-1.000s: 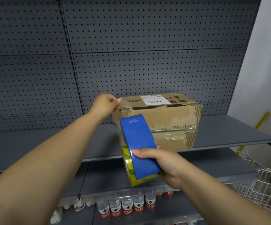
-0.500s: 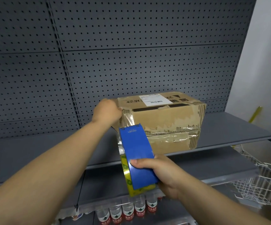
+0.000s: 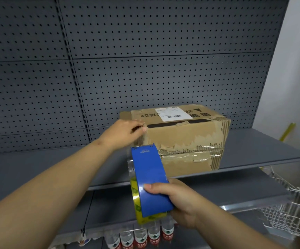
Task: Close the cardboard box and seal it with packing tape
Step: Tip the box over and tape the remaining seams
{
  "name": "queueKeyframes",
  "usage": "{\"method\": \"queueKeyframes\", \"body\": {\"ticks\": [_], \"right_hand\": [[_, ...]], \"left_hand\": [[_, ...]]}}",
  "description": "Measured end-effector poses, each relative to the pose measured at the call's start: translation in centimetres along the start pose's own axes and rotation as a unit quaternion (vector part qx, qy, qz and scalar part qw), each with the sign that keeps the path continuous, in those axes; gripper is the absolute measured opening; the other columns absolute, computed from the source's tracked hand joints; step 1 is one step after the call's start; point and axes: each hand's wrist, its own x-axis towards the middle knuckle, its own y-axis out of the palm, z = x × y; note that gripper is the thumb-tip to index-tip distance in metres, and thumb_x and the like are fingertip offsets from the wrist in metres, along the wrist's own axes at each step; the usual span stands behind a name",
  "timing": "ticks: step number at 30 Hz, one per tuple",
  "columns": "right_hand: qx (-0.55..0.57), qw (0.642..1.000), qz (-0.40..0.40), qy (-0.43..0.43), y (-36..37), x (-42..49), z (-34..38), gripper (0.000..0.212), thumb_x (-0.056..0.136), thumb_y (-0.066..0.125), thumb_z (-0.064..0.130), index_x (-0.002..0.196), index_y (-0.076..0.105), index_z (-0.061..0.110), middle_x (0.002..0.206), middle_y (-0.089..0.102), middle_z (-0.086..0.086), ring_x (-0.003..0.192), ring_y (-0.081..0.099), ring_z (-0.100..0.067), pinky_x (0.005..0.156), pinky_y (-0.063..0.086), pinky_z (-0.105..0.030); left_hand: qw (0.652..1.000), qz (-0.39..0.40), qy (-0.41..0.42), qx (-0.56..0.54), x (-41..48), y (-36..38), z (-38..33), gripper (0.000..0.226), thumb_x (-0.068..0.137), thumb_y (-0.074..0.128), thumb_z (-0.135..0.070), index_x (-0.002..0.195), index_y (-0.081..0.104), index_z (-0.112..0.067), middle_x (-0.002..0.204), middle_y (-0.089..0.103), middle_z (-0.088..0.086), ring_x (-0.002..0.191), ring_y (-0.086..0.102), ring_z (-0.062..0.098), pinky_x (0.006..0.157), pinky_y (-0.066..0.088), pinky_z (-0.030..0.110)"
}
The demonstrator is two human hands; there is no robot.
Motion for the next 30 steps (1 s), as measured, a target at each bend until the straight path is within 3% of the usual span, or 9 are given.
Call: {"method": "queueKeyframes", "body": {"ticks": [2,5,12,15,20,23,25,27,30], "right_hand": [[-0.013,0.999,0.052,-0.004,-0.5,-0.4,0.4,0.036,0.058,0.071,0.008,0.093,0.068,0.014,0.087,0.071,-0.005,0.078,0.066,-0.019,0.073,0.052,-0.030],[-0.027,0.995,0.093,-0.009,-1.4,-0.7,1.0,0.037,0.058,0.067,-0.002,0.092,0.068,0.011,0.085,0.072,-0.005,0.075,0.068,-0.017,0.067,0.053,-0.026],[-0.069,0.994,0.074,-0.041,-3.1,-0.1,1.7,0.031,0.056,0.070,0.007,0.086,0.072,0.016,0.096,0.072,-0.004,0.088,0.066,-0.017,0.085,0.050,-0.028],[-0.079,0.991,0.068,-0.078,-2.7,0.6,2.8,0.038,0.056,0.070,0.010,0.094,0.069,0.017,0.093,0.072,0.001,0.086,0.065,-0.013,0.079,0.050,-0.023],[-0.094,0.976,-0.070,-0.183,-0.8,2.5,6.3,0.046,0.054,0.077,0.023,0.097,0.063,0.020,0.090,0.071,0.003,0.078,0.066,-0.010,0.071,0.051,-0.023],[-0.118,0.936,-0.241,-0.228,0.6,3.6,8.2,0.068,0.053,0.086,0.032,0.108,0.046,0.031,0.095,0.064,0.004,0.082,0.064,-0.011,0.072,0.051,-0.026],[-0.162,0.893,-0.315,-0.278,1.4,4.3,9.0,0.076,0.059,0.083,0.033,0.117,0.034,0.040,0.090,0.056,0.008,0.080,0.060,-0.006,0.068,0.047,-0.021],[-0.225,0.849,-0.338,-0.337,1.9,5.2,9.2,0.077,0.064,0.078,0.034,0.123,0.030,0.049,0.094,0.051,0.011,0.085,0.054,0.002,0.071,0.043,-0.013],[-0.351,0.773,-0.348,-0.397,2.5,7.5,8.3,0.054,0.074,0.069,0.036,0.123,0.047,0.044,0.106,0.041,0.007,0.098,0.041,0.013,0.078,0.030,0.003]], "left_hand": [[1.000,0.001,-0.015,0.019,0.2,0.2,-0.2,0.056,0.088,0.051,-0.049,0.134,0.049,-0.017,0.137,0.052,0.000,0.124,0.049,0.017,0.098,0.034,0.021],[0.999,-0.002,-0.029,0.017,0.5,0.8,-0.1,0.057,0.086,0.053,-0.049,0.133,0.048,-0.018,0.136,0.053,0.001,0.122,0.051,0.018,0.097,0.036,0.023],[0.997,-0.030,-0.059,-0.041,2.3,1.2,0.1,0.049,0.089,0.054,-0.043,0.131,0.053,-0.019,0.137,0.053,-0.001,0.126,0.048,0.013,0.094,0.031,0.016],[0.994,-0.020,-0.074,-0.073,4.2,0.0,0.1,0.043,0.090,0.055,-0.040,0.126,0.059,-0.016,0.126,0.062,0.003,0.114,0.056,0.016,0.087,0.036,0.019],[0.991,0.014,-0.078,-0.108,8.4,-2.2,1.8,0.027,0.093,0.050,-0.040,0.095,0.066,-0.019,0.096,0.065,0.007,0.089,0.059,0.022,0.080,0.043,0.032],[0.989,0.024,-0.080,-0.120,11.0,-2.7,3.3,0.028,0.092,0.050,-0.042,0.082,0.059,-0.017,0.076,0.060,0.007,0.069,0.049,0.017,0.066,0.035,0.029],[0.987,0.030,-0.076,-0.140,12.3,-3.0,4.1,0.029,0.090,0.053,-0.043,0.090,0.064,-0.017,0.075,0.057,-0.002,0.069,0.050,0.013,0.066,0.036,0.026],[0.985,0.029,-0.070,-0.156,13.6,-3.2,5.0,0.033,0.088,0.054,-0.046,0.102,0.064,-0.018,0.091,0.060,-0.003,0.085,0.054,0.013,0.075,0.041,0.028],[0.984,0.029,-0.057,-0.165,15.1,-3.2,6.1,0.033,0.087,0.054,-0.050,0.093,0.061,-0.019,0.093,0.061,0.000,0.087,0.056,0.018,0.077,0.043,0.033]]}}
